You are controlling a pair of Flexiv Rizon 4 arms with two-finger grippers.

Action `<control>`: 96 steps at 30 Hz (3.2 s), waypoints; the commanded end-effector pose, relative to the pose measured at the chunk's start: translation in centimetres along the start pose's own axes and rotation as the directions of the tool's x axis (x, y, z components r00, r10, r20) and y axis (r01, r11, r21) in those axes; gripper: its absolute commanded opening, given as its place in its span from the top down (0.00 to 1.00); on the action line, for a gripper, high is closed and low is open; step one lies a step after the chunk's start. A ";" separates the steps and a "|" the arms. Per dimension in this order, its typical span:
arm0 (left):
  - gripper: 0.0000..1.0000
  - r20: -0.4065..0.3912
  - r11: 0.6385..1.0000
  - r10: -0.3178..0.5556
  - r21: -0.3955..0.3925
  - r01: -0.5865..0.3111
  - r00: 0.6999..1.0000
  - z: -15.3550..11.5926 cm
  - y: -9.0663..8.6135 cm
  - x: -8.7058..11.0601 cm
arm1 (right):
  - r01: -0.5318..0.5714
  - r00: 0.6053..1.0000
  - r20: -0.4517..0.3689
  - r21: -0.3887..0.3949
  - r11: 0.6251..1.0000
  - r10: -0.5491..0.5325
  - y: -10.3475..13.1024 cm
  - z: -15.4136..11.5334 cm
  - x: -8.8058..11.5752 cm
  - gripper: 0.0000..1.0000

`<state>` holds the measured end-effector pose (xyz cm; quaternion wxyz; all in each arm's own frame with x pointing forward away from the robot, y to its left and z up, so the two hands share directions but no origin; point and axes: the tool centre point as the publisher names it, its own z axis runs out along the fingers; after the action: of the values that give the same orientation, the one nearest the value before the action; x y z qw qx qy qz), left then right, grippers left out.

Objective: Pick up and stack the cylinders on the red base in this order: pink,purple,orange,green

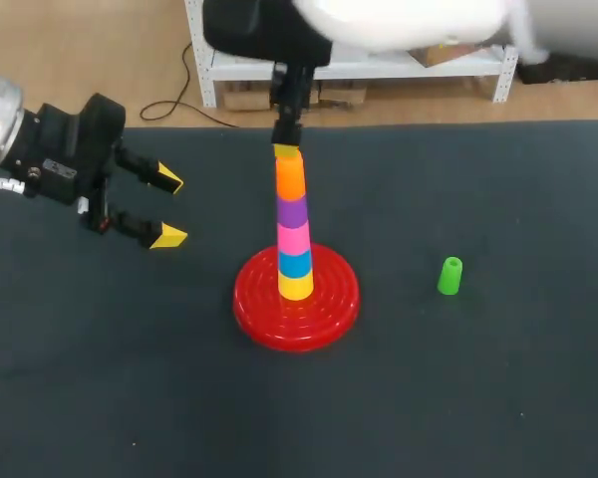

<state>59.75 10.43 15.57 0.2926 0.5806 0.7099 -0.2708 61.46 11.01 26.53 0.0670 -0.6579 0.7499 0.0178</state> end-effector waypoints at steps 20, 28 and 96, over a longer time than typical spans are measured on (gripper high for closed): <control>0.00 0.004 1.000 0.002 -0.001 -0.002 1.000 0.0 0.0 0.1 | -0.350 0.935 -0.044 0.029 0.936 0.351 -0.7 9.6 19.6 0.00; 0.00 0.004 1.000 0.002 -0.001 -0.002 1.000 0.0 0.0 0.1 | -0.373 0.924 -0.088 0.002 0.928 0.371 -0.9 13.5 21.6 0.00; 0.00 0.004 1.000 0.002 -0.001 -0.002 1.000 0.0 0.0 0.1 | -0.432 0.892 -0.151 -0.004 0.902 0.427 -2.1 20.7 23.8 0.59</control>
<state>59.74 10.42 15.57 0.2927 0.5806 0.7099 -0.2708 61.96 -10.45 3.29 -0.0052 -0.4773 0.8787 -0.0023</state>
